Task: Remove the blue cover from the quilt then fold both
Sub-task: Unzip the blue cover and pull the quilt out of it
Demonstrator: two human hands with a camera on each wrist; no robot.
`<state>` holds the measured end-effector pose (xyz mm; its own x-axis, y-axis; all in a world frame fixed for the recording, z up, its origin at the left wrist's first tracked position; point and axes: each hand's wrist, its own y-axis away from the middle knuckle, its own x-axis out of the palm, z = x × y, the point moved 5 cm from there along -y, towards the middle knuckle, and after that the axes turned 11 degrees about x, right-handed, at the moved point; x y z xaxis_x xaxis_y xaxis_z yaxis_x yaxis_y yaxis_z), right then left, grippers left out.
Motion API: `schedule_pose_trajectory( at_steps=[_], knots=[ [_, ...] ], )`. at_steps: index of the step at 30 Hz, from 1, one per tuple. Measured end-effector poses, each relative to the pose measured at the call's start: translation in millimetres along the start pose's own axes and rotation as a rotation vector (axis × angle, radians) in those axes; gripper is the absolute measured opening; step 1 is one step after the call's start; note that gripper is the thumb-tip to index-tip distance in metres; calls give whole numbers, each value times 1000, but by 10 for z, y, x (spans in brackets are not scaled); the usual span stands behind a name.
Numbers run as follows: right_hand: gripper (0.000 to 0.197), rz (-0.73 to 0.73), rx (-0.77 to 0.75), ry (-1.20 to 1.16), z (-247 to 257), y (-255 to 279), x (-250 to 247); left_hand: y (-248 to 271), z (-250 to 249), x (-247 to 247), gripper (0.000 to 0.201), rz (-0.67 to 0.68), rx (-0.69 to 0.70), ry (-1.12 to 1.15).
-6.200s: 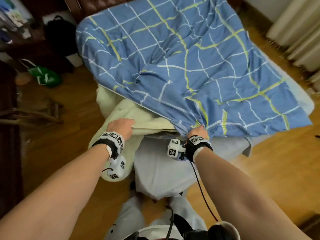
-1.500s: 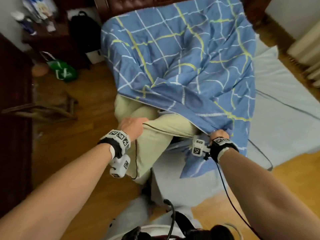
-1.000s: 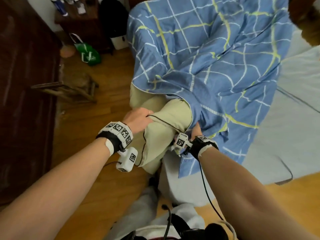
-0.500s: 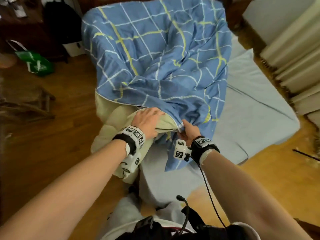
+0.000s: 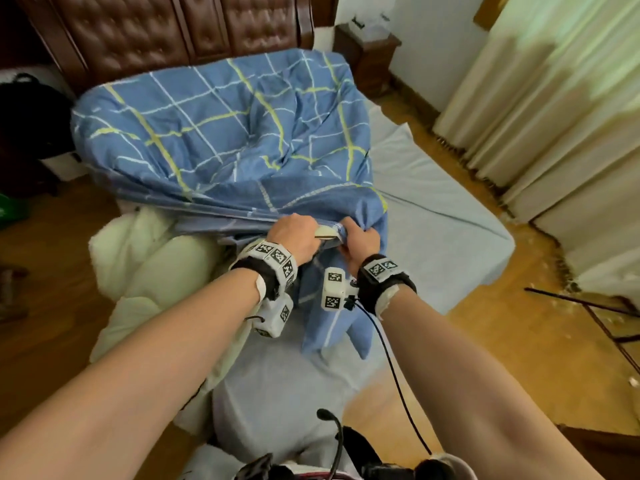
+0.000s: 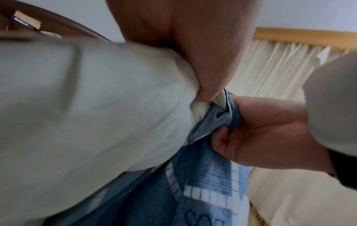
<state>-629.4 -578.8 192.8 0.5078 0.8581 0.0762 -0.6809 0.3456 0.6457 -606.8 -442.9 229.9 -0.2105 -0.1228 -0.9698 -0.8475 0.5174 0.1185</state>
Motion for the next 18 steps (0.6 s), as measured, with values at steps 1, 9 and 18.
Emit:
schedule_pose_trajectory(
  at_steps=[1, 9, 18],
  knots=[
    [14, 23, -33, -22, 227, -2, -134, -138, -163, -98, 17, -40, 5, 8],
    [12, 72, -116, -96, 743, -307, -842, -641, -926, -205, 32, -80, 39, 20],
    [40, -65, 73, 402, -369, -723, -1019, -122, -748, 610, 21, 242, -122, 11]
  ],
)
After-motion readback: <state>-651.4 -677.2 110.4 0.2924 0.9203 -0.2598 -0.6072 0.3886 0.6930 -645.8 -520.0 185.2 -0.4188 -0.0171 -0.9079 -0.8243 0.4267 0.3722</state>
